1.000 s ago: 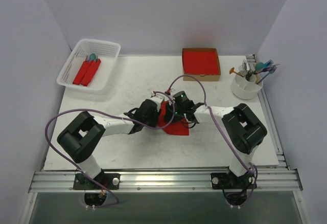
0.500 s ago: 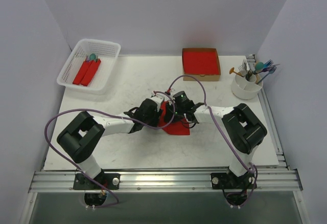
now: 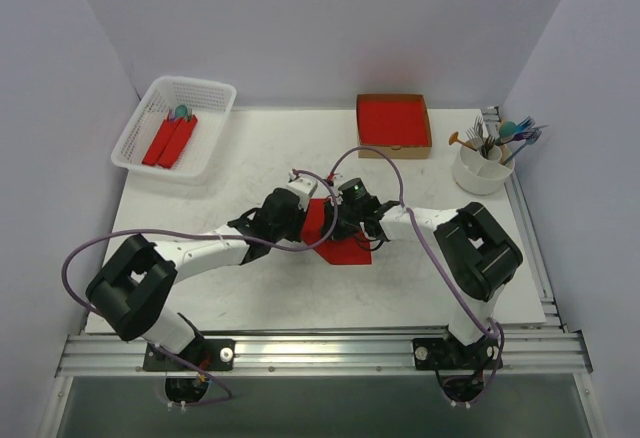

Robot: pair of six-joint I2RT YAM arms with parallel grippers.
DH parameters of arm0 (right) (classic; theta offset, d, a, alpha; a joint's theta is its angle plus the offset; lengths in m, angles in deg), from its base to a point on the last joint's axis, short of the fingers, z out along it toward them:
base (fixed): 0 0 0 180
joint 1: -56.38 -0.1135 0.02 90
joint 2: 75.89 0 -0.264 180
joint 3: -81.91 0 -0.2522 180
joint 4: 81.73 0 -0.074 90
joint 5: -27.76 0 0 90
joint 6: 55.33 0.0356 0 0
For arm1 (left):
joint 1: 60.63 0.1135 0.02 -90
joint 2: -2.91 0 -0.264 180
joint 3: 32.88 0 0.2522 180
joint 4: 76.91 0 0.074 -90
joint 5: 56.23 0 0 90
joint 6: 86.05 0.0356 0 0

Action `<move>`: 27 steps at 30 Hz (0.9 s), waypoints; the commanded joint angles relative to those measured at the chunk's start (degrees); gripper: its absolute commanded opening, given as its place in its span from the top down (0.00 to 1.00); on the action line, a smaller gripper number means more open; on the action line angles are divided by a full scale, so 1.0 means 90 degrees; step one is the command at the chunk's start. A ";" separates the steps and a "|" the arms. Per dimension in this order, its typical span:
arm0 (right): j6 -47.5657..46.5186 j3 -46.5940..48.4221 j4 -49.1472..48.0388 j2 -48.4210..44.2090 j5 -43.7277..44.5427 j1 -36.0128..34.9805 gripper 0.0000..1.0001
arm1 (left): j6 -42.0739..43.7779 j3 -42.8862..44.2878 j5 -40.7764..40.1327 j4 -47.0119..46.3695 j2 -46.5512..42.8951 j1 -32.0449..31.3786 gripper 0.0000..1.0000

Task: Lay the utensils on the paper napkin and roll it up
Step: Roll the napkin at the center of the board.

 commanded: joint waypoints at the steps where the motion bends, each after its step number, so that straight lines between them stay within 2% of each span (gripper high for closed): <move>1: -0.0034 0.0044 -0.0011 0.0105 -0.0085 0.0025 0.99 | 0.0033 0.0320 0.0419 -0.0070 0.0263 0.0022 0.97; 27: -0.0025 0.0054 0.0019 0.0017 -0.0066 0.0045 0.99 | -0.0123 0.0496 0.0780 -0.0138 0.1123 0.0217 0.97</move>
